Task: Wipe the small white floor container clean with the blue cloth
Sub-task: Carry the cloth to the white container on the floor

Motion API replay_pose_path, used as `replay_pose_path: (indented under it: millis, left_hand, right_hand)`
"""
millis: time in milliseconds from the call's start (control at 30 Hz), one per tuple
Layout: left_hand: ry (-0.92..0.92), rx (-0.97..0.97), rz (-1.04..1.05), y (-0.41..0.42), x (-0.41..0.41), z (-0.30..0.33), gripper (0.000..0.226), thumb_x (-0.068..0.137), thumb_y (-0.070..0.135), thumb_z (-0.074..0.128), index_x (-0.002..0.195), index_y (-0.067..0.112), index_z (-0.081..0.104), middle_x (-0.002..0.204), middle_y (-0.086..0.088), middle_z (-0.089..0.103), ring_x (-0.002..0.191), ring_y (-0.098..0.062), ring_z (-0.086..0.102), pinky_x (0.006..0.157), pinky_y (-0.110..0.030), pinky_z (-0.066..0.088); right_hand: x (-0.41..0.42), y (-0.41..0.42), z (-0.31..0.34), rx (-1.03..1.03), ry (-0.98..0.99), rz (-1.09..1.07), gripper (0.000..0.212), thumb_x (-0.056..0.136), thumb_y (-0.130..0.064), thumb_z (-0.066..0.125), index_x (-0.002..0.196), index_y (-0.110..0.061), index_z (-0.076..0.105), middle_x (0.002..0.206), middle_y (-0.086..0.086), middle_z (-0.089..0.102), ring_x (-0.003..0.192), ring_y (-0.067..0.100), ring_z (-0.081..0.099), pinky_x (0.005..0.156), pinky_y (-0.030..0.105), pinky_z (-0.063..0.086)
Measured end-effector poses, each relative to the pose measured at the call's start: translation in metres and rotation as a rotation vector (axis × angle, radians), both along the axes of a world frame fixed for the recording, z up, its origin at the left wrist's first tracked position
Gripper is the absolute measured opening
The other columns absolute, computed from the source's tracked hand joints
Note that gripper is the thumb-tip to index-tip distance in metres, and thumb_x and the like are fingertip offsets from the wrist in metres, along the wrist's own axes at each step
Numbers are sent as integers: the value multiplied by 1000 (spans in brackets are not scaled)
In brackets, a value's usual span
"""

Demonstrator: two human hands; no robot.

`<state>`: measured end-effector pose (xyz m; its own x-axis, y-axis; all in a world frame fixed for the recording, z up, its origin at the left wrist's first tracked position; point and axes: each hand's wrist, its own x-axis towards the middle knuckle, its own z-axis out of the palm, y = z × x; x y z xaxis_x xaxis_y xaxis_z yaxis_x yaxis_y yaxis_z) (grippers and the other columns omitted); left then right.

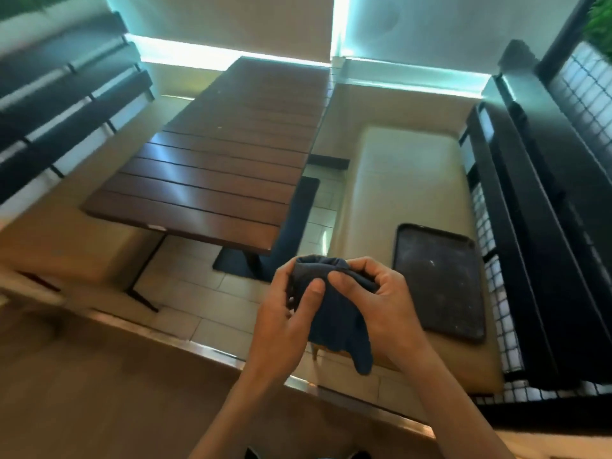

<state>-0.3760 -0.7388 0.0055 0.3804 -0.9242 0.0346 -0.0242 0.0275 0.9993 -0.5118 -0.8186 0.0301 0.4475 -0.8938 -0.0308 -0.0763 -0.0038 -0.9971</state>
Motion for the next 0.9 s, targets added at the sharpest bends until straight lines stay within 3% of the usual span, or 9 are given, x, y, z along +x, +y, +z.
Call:
replay_pose_path:
  millis: [67, 300, 500, 567, 700, 900]
  left_hand:
    - [18, 32, -1, 18, 33, -6, 44, 96, 38, 62, 137, 31, 50, 125, 12, 67, 120, -10, 64, 92, -28, 56]
    - [-78, 12, 267, 83, 139, -16, 29, 98, 28, 58, 127, 28, 56, 117, 16, 66, 111, -7, 65, 91, -25, 56]
    - [-48, 46, 455, 136, 226, -29, 26, 98, 34, 56, 124, 32, 57, 113, 18, 66, 107, -5, 65, 85, -20, 54]
    - [-29, 51, 505, 149, 247, -32, 24, 100, 34, 56, 124, 31, 59, 113, 14, 68, 107, -6, 66, 85, -23, 55]
    - [-47, 62, 629, 176, 293, -37, 24, 102, 39, 54, 124, 31, 60, 114, 8, 68, 108, -16, 66, 90, -44, 57]
    - [-74, 88, 802, 198, 362, -41, 21, 105, 28, 52, 125, 26, 59, 112, 11, 67, 105, -12, 66, 86, -37, 58]
  right_hand:
    - [37, 10, -1, 18, 16, 39, 20, 86, -28, 72, 104, -19, 68, 95, -6, 72, 93, 10, 70, 78, 28, 59]
    - [165, 53, -16, -78, 89, 197, 12, 88, -30, 69, 97, -36, 65, 93, -18, 68, 93, 4, 67, 77, 23, 58]
    - [268, 91, -30, -95, 132, 391, 34, 83, -45, 63, 110, -24, 65, 98, -8, 68, 94, 5, 66, 84, 33, 60]
    - [295, 99, -34, -104, 134, 422, 27, 87, -36, 66, 109, -20, 66, 96, -6, 69, 92, 5, 66, 84, 34, 60]
    - [357, 115, -42, -145, 139, 538, 18, 92, -27, 67, 108, -19, 67, 95, -5, 69, 91, 8, 67, 83, 34, 59]
    - [451, 130, -49, -86, 100, 719, 19, 93, -26, 65, 110, -18, 66, 98, -5, 69, 93, 5, 66, 81, 25, 57]
